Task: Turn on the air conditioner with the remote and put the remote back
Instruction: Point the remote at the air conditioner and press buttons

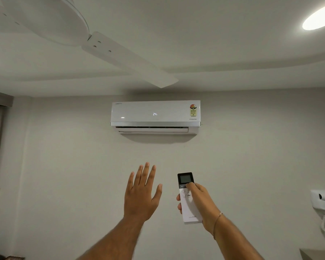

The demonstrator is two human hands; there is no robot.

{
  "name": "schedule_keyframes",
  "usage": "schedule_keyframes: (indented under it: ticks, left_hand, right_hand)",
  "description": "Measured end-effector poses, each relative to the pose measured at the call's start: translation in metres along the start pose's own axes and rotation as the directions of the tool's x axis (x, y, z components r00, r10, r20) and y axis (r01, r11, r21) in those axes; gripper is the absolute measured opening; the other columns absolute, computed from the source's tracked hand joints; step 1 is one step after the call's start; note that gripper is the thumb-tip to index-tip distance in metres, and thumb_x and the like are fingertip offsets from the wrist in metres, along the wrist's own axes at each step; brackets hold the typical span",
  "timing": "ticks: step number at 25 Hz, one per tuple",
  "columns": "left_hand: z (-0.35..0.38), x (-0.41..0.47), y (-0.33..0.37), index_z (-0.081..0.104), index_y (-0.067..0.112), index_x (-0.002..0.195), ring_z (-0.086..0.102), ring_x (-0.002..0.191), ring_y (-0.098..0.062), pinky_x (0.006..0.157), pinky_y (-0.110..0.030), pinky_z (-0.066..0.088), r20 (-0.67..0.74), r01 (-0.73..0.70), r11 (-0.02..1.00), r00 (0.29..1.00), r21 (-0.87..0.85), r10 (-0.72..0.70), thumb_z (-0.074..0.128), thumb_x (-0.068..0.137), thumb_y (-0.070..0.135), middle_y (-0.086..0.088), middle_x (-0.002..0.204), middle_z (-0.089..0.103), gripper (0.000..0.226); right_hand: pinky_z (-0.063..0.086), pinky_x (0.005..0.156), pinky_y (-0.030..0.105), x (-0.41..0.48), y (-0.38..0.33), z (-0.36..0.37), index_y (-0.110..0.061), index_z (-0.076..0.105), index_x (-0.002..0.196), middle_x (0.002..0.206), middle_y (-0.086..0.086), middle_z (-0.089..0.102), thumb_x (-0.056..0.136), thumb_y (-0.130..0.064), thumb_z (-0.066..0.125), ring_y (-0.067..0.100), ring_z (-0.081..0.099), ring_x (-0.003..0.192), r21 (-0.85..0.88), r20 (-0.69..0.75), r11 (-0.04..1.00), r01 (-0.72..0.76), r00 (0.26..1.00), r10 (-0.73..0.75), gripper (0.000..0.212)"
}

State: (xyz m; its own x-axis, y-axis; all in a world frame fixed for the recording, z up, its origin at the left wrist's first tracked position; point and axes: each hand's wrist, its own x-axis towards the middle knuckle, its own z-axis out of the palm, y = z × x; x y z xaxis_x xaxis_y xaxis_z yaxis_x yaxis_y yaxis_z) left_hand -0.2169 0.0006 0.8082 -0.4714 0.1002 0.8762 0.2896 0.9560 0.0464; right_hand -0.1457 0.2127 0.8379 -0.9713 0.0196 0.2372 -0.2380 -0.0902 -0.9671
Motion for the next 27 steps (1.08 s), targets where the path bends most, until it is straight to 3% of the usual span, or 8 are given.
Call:
schedule_keyframes:
  ticks: [8, 16, 21, 27]
  left_hand:
    - [0.007, -0.003, 0.005, 0.014, 0.030, 0.168, 0.007, 0.164, -0.021, 0.133, -0.052, 0.014, 0.005, 0.002, 1.000, 1.000, -0.003, -0.002, 0.020, 0.104, 0.061, 0.001, 0.177, 0.009, 0.072]
    - [0.011, -0.001, 0.009, 0.016, 0.029, 0.168, 0.009, 0.164, -0.022, 0.133, -0.052, 0.015, 0.017, -0.001, 1.000, 1.000, 0.016, 0.001, 0.022, 0.104, 0.061, 0.000, 0.177, 0.013, 0.072]
    - [0.014, -0.004, 0.011, 0.013, 0.030, 0.169, 0.004, 0.164, -0.020, 0.133, -0.051, 0.011, 0.028, -0.007, 1.000, 1.000, 0.023, 0.006, 0.020, 0.104, 0.061, 0.001, 0.178, 0.010, 0.072]
    - [0.017, -0.005, 0.016, 0.011, 0.029, 0.169, 0.005, 0.164, -0.021, 0.133, -0.051, 0.012, 0.041, -0.017, 0.999, 0.999, 0.032, 0.016, 0.020, 0.104, 0.060, 0.001, 0.178, 0.007, 0.072]
  right_hand:
    - [0.055, 0.047, 0.026, 0.001, -0.005, -0.006, 0.000, 0.066, 0.097, 0.071, 0.015, 0.074, 0.102, -0.034, 0.041, 0.028, 0.066, 0.047, 0.087, 0.029, 0.993, -0.085, 0.996, 0.082, 0.042]
    - [0.055, 0.052, 0.029, 0.007, 0.005, -0.014, -0.002, 0.071, 0.098, 0.080, 0.019, 0.075, 0.094, -0.026, 0.039, 0.031, 0.066, 0.051, 0.194, 0.058, 0.980, -0.048, 0.998, 0.038, 0.040]
    - [0.058, 0.051, 0.032, 0.008, 0.009, -0.015, -0.001, 0.068, 0.101, 0.079, 0.018, 0.075, 0.085, -0.023, 0.049, 0.031, 0.067, 0.051, 0.167, 0.047, 0.985, -0.033, 0.999, 0.026, 0.034]
    - [0.061, 0.057, 0.036, 0.008, 0.011, -0.017, -0.001, 0.063, 0.119, 0.083, 0.020, 0.078, 0.073, -0.018, 0.054, 0.033, 0.070, 0.056, 0.084, 0.036, 0.996, -0.037, 0.999, 0.034, 0.050]
